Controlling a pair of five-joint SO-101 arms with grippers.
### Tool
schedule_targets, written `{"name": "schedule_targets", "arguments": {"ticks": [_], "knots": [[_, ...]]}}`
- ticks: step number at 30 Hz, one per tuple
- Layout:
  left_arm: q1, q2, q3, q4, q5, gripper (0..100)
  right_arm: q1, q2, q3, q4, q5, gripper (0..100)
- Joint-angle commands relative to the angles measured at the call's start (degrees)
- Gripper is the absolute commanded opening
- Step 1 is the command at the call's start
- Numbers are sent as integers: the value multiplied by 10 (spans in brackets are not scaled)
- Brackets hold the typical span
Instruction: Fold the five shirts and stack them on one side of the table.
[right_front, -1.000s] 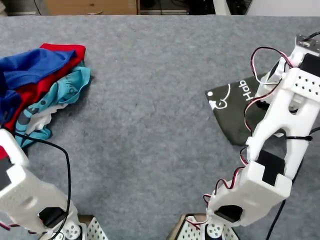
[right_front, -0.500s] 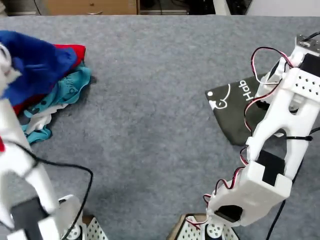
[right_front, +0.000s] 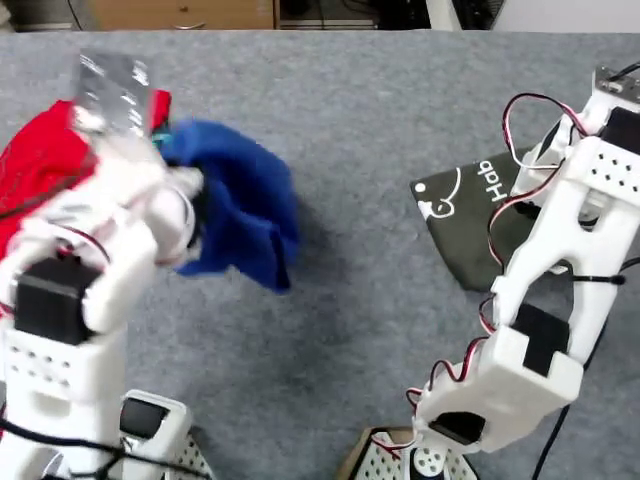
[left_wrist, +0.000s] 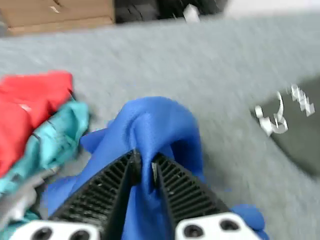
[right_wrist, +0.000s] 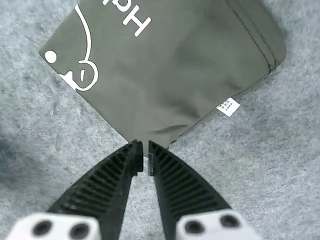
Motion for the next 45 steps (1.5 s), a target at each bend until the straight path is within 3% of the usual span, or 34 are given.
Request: {"name": "schedule_targets", "arguments": {"ticks": [1, 3, 5, 8, 13, 16, 21, 23, 28, 38, 45], "knots": [[39, -61, 87, 1, 1, 122, -19, -55, 0, 10, -4, 188], [31, -99, 125, 4, 9, 216, -31, -65, 0, 10, 10, 270], [0, -144, 141, 11, 40, 248, -51, -76, 0, 10, 27, 325], [-72, -201, 145, 8, 50, 253, -91, -87, 0, 10, 30, 313], [-297, -271, 174, 4, 49, 253, -202, -97, 0, 11, 33, 231], [-432, -288, 245, -42, 49, 253, -286, -94, 0, 11, 33, 212], [-572, -290, 365, -131, 49, 253, -424, -93, 22, 10, 33, 213], [-596, -291, 401, -155, 36, 253, -472, -93, 58, 10, 37, 213], [-621, -288, 472, -198, -11, 253, -560, -111, 211, 10, 130, 213], [-615, -286, 534, -239, -11, 253, -633, -225, 432, 3, 273, 213], [-585, -286, 541, -232, -5, 253, -682, -225, 581, -141, 275, 214]]}}
